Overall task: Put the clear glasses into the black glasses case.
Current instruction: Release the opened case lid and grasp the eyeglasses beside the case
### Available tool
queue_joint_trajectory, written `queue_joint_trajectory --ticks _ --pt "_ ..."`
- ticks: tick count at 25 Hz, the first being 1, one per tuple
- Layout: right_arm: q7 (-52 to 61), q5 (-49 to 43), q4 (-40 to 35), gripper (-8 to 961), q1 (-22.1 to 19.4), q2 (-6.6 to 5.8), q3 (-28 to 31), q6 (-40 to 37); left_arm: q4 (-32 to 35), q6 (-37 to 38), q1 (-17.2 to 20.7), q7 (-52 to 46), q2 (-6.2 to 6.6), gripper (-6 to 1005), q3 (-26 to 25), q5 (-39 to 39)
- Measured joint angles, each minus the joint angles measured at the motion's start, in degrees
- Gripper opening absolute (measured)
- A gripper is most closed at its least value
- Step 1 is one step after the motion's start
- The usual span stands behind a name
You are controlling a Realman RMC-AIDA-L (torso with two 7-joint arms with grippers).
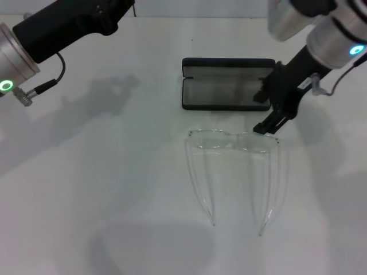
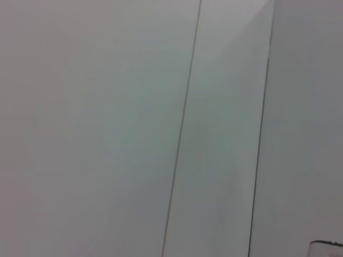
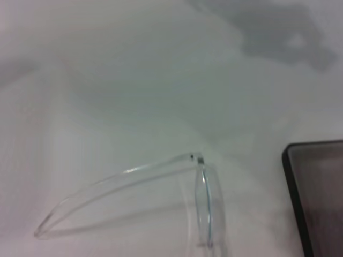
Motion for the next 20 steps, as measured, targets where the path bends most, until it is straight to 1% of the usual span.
queue_joint_trajectory --ticks 2,5,15,20 --pt "-0.04 1.42 2.06 721 0.64 0.07 -2.25 2.76 -0.7 0.01 -0.27 0.03 0.12 108 -0.15 -0.01" --pt "-0.21 3.92 3.14 721 0.81 0.08 -5.48 5.65 -1.01 0.03 -0.45 0.59 0.2 109 -0.21 -0.03" --pt "-0.41 10.81 3.77 721 0.66 0.11 -12.74 8.22 -1.27 -0.3 -0.5 1.59 0.02 109 -0.25 -0.08" --pt "-0.47 13.63 7.05 720 1.34 0.11 -17.75 11.75 -1.43 -0.35 -0.53 1.6 -0.03 108 -0.24 -0.08"
